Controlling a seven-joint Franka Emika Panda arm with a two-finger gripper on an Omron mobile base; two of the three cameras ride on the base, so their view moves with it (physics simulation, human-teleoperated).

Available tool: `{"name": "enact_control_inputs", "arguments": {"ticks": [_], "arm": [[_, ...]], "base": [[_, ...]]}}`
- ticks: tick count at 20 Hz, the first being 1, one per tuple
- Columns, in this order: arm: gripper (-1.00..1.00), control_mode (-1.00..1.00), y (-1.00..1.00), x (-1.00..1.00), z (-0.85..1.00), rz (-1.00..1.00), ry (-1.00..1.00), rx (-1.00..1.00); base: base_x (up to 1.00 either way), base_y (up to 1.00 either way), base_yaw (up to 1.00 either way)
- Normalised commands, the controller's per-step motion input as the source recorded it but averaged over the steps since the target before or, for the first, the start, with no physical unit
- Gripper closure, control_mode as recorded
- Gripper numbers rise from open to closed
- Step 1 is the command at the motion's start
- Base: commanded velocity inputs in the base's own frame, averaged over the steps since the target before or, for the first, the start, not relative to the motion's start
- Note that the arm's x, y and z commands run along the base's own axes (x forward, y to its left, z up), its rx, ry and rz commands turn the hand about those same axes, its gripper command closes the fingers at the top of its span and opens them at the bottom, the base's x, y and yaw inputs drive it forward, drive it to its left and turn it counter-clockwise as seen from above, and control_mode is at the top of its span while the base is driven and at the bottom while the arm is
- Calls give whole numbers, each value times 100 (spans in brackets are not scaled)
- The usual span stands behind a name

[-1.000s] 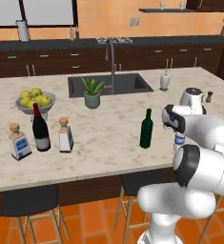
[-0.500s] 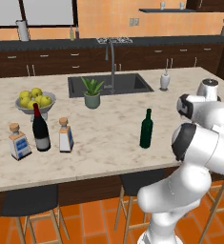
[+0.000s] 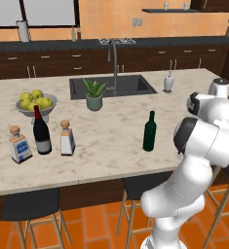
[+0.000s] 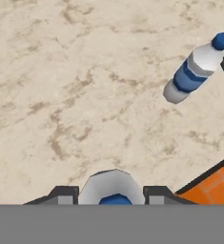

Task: Move the plastic bottles in the middle to the plastics group, and the glass bottles in the middle to the glass group.

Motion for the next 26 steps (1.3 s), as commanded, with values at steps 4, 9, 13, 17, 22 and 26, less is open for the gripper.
{"name": "enact_control_inputs", "arguments": {"ticks": [4,9,13,17,22,26], "arm": [[100,-100,-41,13,0,-11,-8,0],[100,-100,-55,21,0,-11,-13,2],[100,-100,-44,18,0,-6,-5,0],[100,-100,-39,3,0,-1,0,0],[100,-100,-7,0,1,1,13,-6],[100,-100,8,0,-2,6,14,-5]], "base": [[0,0,0],[0,0,0],[0,0,0],[0,0,0],[0,0,0],[0,0,0]]}}
